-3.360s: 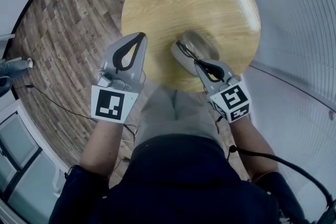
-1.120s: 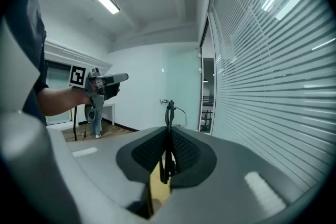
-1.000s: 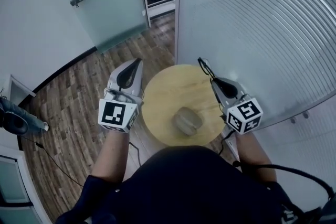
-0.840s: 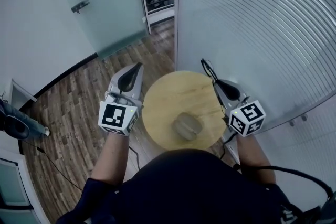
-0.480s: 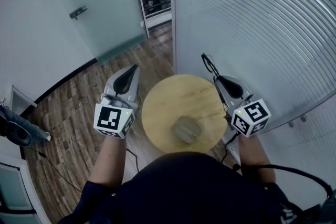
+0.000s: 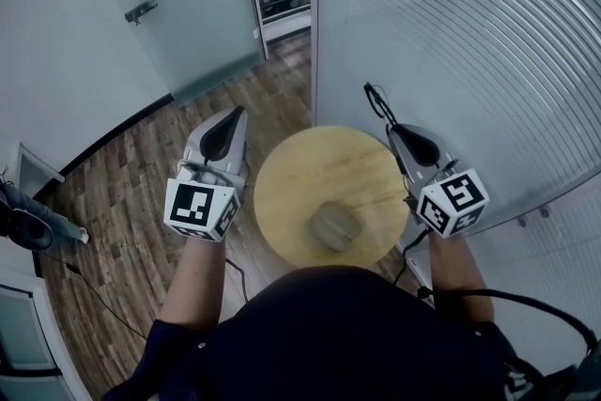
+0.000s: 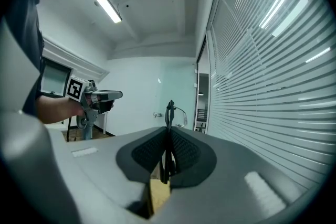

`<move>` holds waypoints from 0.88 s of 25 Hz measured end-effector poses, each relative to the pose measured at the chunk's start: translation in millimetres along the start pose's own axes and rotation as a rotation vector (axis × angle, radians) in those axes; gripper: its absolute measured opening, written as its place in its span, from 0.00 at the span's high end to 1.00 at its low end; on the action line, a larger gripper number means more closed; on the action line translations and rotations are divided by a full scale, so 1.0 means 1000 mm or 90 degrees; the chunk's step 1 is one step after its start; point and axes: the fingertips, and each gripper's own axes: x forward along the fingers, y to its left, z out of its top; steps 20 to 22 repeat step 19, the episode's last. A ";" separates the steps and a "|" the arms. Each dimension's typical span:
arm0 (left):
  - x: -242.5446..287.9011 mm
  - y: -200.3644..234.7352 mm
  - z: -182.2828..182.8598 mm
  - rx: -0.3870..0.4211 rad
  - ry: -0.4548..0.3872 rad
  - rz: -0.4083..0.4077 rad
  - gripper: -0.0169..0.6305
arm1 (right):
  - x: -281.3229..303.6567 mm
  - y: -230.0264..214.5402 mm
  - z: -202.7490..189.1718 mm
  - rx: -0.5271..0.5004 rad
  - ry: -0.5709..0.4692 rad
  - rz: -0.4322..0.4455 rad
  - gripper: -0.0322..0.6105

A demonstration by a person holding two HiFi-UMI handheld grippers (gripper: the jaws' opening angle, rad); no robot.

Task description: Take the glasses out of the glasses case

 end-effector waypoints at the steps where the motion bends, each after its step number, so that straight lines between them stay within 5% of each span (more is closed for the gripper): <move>1: -0.002 0.001 0.002 -0.001 -0.001 0.001 0.97 | 0.000 0.002 0.002 -0.001 0.000 0.000 0.90; 22: 0.004 0.008 0.014 0.002 -0.016 -0.011 0.97 | 0.008 0.004 0.013 0.001 -0.015 -0.005 0.90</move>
